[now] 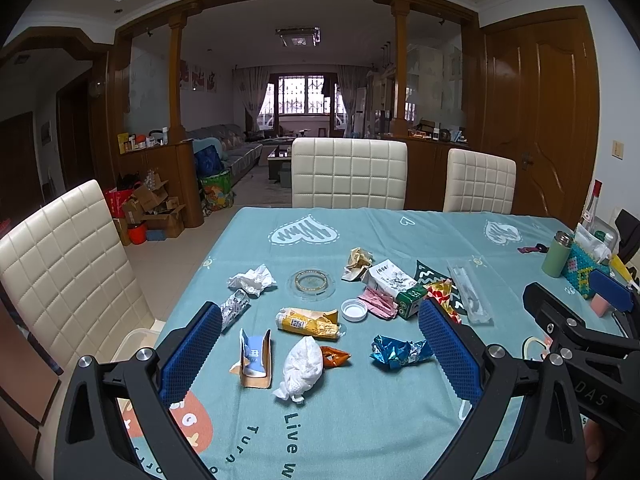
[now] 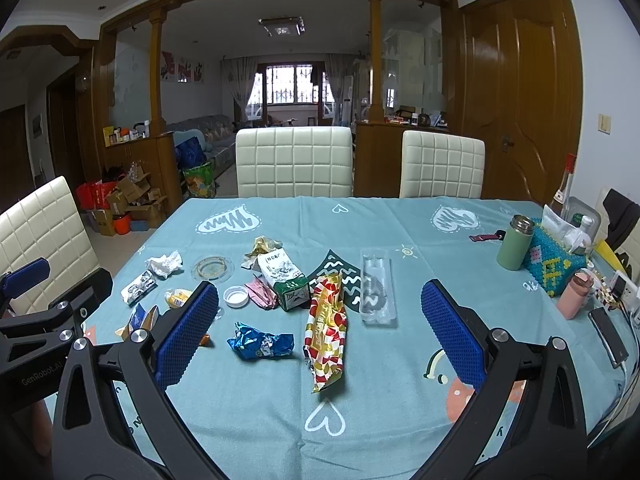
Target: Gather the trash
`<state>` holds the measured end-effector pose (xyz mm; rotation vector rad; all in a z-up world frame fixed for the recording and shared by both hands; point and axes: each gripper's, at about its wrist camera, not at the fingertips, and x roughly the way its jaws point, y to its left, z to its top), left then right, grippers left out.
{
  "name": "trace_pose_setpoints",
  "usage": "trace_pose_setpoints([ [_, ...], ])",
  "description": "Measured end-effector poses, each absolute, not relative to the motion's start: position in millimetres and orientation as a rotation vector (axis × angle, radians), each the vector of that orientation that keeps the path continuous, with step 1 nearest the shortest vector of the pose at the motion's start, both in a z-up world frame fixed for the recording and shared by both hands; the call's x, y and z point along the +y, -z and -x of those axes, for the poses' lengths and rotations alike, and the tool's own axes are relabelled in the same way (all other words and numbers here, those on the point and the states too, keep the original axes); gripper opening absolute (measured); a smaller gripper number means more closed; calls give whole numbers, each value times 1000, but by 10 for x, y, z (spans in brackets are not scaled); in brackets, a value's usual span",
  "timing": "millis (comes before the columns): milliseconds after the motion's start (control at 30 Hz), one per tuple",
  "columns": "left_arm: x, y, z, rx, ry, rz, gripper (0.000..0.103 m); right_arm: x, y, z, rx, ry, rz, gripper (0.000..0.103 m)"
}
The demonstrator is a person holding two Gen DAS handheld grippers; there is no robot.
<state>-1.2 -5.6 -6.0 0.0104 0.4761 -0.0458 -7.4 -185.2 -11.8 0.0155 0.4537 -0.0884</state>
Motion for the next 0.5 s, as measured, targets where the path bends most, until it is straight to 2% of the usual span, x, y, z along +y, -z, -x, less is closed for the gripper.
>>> trace_pose_setpoints([
  [500, -53, 69, 9, 481, 49, -9, 96, -1877, 98, 69, 457, 88, -13, 100],
])
